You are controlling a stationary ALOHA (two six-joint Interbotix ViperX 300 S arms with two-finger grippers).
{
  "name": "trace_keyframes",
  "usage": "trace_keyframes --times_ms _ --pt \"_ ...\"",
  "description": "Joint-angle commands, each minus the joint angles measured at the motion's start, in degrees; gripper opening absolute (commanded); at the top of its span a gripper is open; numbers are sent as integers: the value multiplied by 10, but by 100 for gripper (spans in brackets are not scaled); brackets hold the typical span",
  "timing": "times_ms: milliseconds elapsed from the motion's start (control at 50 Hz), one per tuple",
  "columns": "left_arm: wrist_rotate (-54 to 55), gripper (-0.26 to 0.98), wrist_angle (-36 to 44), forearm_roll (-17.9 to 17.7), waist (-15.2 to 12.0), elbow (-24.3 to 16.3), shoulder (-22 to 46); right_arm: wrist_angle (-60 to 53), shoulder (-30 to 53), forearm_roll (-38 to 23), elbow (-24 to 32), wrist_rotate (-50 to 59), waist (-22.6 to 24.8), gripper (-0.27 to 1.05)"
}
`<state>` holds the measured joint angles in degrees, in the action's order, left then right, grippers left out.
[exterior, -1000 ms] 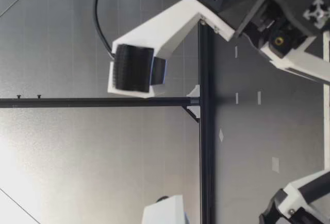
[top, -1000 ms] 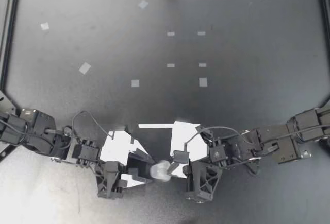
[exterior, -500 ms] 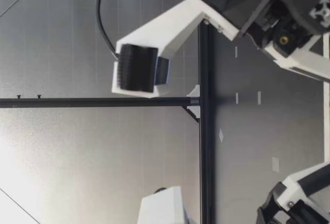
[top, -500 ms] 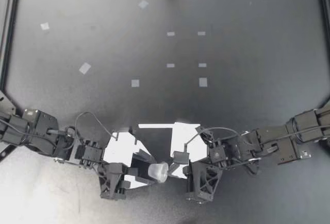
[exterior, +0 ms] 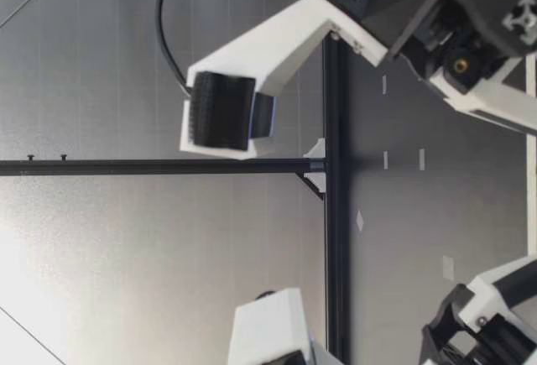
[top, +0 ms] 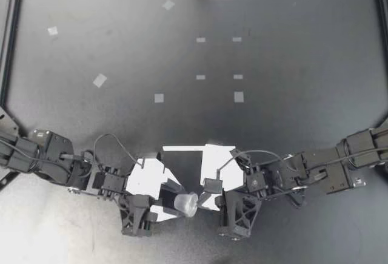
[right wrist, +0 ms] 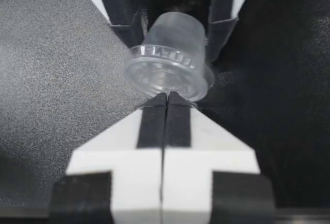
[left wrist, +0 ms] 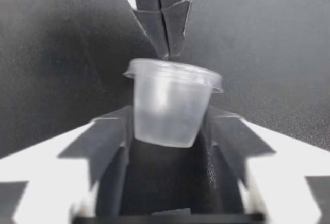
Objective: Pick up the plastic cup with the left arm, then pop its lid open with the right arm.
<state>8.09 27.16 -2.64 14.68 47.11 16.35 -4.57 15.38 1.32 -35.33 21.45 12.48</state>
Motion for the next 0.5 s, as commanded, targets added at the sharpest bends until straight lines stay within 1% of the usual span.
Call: trace_keyframes --times_ms 0,140,240,340,440,480 --pt "-3 36 2 1 2 -8 -9 -4 -23 -1 5 1 3 -10" --pt "-4 20 2 1 3 -6 -9 -2 -33 1 -3 3 3 -10" --pt "-4 10 3 1 2 -2 -14 -1 -64 3 -29 26 3 -10" --pt "-11 9 15 1 2 10 -30 -23 -113 5 -69 76 0 -10" --pt "-38 9 53 -3 -1 26 -58 -115 -158 8 -117 149 -11 -9" --pt "-53 9 76 -7 -2 33 -71 -173 -168 7 -139 177 -16 -9"
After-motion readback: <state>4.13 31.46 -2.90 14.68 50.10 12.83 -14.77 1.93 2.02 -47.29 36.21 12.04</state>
